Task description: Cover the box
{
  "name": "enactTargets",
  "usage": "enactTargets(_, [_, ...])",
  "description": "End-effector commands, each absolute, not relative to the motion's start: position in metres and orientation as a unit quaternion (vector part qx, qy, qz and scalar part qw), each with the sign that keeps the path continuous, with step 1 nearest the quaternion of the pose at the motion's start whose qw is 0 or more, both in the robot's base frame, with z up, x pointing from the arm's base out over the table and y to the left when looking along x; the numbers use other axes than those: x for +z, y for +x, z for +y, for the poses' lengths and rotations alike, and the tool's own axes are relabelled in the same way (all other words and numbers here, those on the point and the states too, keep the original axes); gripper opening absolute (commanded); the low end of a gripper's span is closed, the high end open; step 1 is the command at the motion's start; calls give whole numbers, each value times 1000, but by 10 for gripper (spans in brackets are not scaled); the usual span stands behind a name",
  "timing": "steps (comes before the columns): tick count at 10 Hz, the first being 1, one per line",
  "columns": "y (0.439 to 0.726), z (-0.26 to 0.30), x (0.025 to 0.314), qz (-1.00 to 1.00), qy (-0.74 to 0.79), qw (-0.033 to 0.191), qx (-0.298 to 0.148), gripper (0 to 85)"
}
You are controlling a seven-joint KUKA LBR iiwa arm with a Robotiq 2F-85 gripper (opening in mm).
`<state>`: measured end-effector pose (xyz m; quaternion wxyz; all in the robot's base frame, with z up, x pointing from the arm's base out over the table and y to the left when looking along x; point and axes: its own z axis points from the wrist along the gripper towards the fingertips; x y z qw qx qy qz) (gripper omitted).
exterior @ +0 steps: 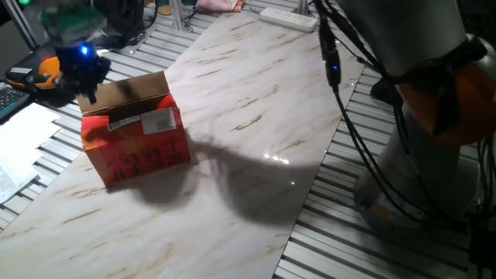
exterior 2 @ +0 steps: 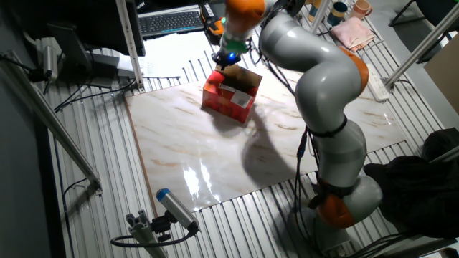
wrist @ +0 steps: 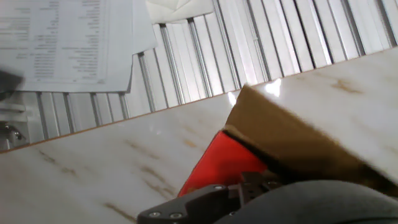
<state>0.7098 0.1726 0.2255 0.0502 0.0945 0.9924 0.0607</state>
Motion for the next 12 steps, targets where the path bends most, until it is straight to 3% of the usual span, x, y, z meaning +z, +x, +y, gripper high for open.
enactTargets(1, [715, 150, 226, 993, 91, 49, 64, 0])
enactTargets(12, [730, 106, 215, 991, 64, 43, 110, 0])
